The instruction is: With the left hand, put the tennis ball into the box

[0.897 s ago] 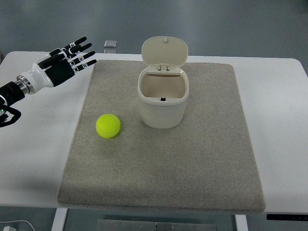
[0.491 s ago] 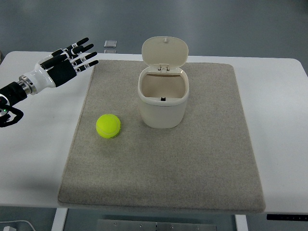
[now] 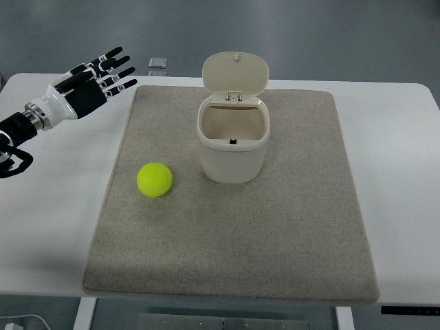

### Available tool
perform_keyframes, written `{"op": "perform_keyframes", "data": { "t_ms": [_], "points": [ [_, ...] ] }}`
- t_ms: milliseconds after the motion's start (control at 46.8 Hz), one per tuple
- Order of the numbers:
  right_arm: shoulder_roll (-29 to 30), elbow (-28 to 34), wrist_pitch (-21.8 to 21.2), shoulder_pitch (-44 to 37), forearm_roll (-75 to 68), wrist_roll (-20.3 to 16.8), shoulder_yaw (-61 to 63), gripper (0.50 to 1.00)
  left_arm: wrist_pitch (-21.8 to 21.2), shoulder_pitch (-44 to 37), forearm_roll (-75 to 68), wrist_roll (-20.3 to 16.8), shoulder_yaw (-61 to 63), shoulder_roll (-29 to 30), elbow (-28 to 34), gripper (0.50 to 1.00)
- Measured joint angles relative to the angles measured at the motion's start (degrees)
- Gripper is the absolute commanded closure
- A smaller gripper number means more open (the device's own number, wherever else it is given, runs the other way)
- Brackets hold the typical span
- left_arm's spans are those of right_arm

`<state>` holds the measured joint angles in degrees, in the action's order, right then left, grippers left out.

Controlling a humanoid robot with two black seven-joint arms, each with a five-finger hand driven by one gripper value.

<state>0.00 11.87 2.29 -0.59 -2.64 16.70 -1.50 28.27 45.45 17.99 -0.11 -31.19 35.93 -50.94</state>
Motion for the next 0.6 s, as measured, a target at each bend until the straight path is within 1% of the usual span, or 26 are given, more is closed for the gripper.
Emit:
{"op": "perform_keyframes", "data": {
  "t_ms": [107, 235, 342, 406, 470, 598],
  "points": [
    [0.0, 0.0, 0.0, 0.0, 0.0, 0.0, 0.0, 0.560, 0.1, -0.4, -0.2, 0.0, 0.1, 0.1, -0.2, 0.506],
    [0.0, 0.0, 0.0, 0.0, 0.0, 0.0, 0.0, 0.562, 1.8, -0.8, -0.2, -0.3, 0.3, 0.4, -0.6, 0.504],
    [0.0, 0.0, 0.0, 0.0, 0.0, 0.0, 0.0, 0.560, 5.0, -1.7, -0.7, -0.3, 0.3, 1.5, -2.5, 0.506],
    [0.0, 0.0, 0.0, 0.0, 0.0, 0.0, 0.0, 0.562, 6.5, -2.2, -1.2, -0.3, 0.1, 3.2, -4.0, 0.506],
    [0.0, 0.0, 0.0, 0.0, 0.0, 0.0, 0.0, 0.560, 6.7, -2.2, -2.6, -0.3, 0.0, 4.6, -4.6, 0.504],
    [0.0, 0.0, 0.0, 0.0, 0.0, 0.0, 0.0, 0.562, 6.7, -2.1, -8.9, -0.9, -1.1, 5.1, -4.4, 0.504]
  ]
}}
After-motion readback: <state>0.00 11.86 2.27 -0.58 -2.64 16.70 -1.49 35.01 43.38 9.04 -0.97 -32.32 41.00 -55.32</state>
